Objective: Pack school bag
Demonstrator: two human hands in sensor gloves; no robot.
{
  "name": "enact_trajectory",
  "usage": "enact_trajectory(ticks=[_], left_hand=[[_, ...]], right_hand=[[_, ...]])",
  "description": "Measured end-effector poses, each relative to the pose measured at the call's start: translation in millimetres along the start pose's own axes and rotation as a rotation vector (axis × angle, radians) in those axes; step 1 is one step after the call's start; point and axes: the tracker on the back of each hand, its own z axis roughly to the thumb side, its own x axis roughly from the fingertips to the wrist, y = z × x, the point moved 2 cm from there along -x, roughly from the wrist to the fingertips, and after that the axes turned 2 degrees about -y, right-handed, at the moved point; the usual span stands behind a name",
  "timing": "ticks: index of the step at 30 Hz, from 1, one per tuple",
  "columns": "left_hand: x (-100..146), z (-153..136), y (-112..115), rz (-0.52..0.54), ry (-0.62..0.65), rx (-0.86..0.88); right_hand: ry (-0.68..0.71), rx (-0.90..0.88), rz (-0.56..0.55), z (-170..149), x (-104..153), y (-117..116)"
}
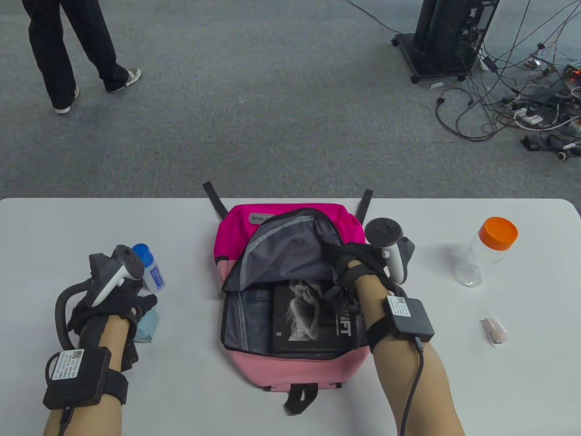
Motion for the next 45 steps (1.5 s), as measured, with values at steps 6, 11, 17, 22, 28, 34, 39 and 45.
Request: enact_trajectory(ticks=[6,11,17,22,28,34,39,45], left_hand=[[-24.1,-1.1,30.9,-0.086,-0.003,0.03],[-32.4,-0.4,40.8,-0.125,-0.029,0.071],[-39.8,-5.6,49.2,-0.098,0.005,0.139],[-38.5,-7.5,52.9,-0.049,0.034,0.134],[-34.9,-2.8,61.0,-0.036,0.129,0.17],[-24.8,7.7,65.8,0.016,0.25,0.122],[-10.7,19.2,66.2,0.082,0.276,0.031],[0.6,30.5,65.3,0.101,0.294,-0.02]], right_hand=[[-0.012,-0.006,0.014,-3.0,-1.7,-1.4],[-0.017,-0.016,0.033,-5.7,-3.3,-2.9],[-0.006,-0.021,0.048,-6.4,-2.1,-3.1],[0.014,-0.035,0.05,-10.0,1.0,-4.1],[0.033,-0.053,0.054,-13.7,4.7,-4.6],[0.045,-0.06,0.056,-15.8,6.1,-5.3],[0.046,-0.059,0.058,-15.5,6.7,-5.8],[0.053,-0.057,0.059,-16.0,8.9,-7.0]])
